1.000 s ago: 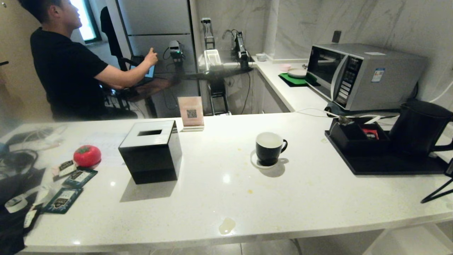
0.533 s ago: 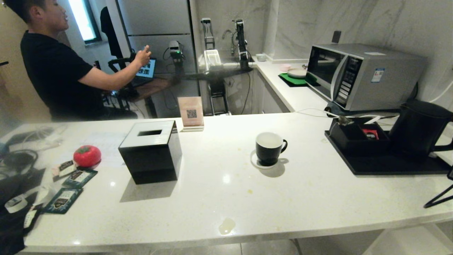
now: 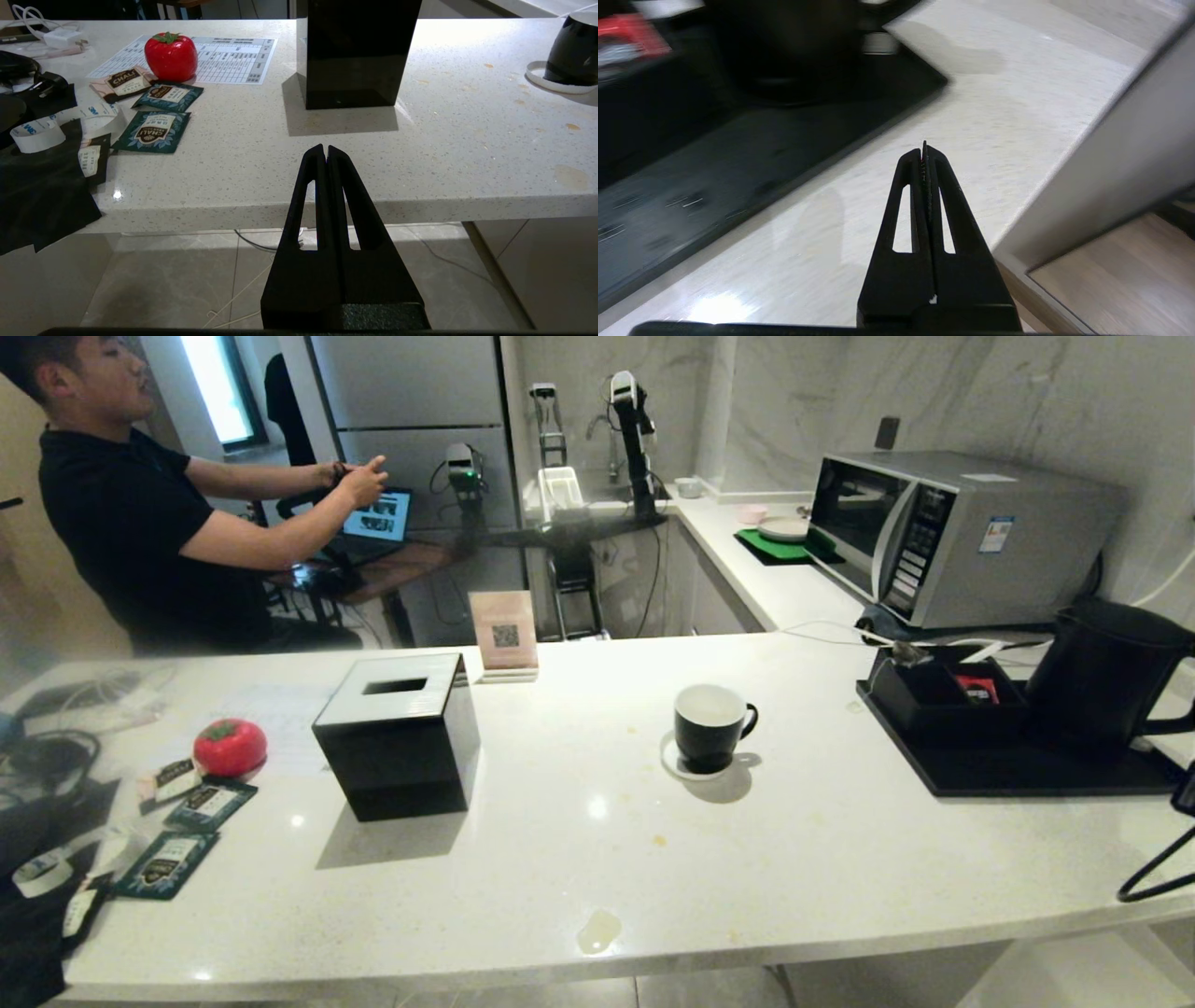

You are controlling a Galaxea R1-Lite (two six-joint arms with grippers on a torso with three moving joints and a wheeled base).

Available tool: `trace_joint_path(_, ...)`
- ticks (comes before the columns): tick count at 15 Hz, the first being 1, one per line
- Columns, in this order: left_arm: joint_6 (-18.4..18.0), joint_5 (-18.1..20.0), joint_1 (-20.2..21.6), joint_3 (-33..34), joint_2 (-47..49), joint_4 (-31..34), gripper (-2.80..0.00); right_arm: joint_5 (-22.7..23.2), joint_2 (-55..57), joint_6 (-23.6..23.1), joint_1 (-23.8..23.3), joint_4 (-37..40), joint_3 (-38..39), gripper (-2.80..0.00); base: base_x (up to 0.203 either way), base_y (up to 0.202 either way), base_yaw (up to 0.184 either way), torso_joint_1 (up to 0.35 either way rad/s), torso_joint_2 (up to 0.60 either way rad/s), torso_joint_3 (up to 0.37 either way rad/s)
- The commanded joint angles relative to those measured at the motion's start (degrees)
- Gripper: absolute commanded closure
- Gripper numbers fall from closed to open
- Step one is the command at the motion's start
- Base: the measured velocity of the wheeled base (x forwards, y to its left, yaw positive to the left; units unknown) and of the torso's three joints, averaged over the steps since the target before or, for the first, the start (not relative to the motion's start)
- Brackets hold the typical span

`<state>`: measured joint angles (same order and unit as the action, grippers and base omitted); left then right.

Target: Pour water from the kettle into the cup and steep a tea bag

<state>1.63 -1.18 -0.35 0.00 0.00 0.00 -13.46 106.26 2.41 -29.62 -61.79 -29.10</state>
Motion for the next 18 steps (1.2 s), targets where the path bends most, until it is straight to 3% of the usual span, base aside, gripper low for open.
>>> trace_joint_path(1, 0.0, 0.0, 0.0, 0.0, 0.1, 0.0, 0.00, -0.1, -4.8, 0.0, 3.5, -0.3, 2.8, 0.00, 0.000, 0.000, 0.000, 0.000, 0.00, 0.000)
trace_joint_path(9, 0.0, 0.0, 0.0, 0.0, 0.1, 0.0, 0.00, 0.5, -20.7, -0.1, 10.7, -2.0, 19.7, 0.00, 0.000, 0.000, 0.000, 0.000, 0.00, 0.000)
trace_joint_path(13, 0.0, 0.0, 0.0, 0.0, 0.1, 0.0, 0.00, 3.4, -32.0, -0.2, 15.1, -2.9, 27.6, 0.00, 0.000, 0.000, 0.000, 0.000, 0.00, 0.000)
trace_joint_path(18, 0.0, 0.0, 0.0, 0.0, 0.1, 0.0, 0.00, 3.8, -54.9, -0.3, 22.3, 15.4, 28.9, 0.00, 0.000, 0.000, 0.000, 0.000, 0.00, 0.000)
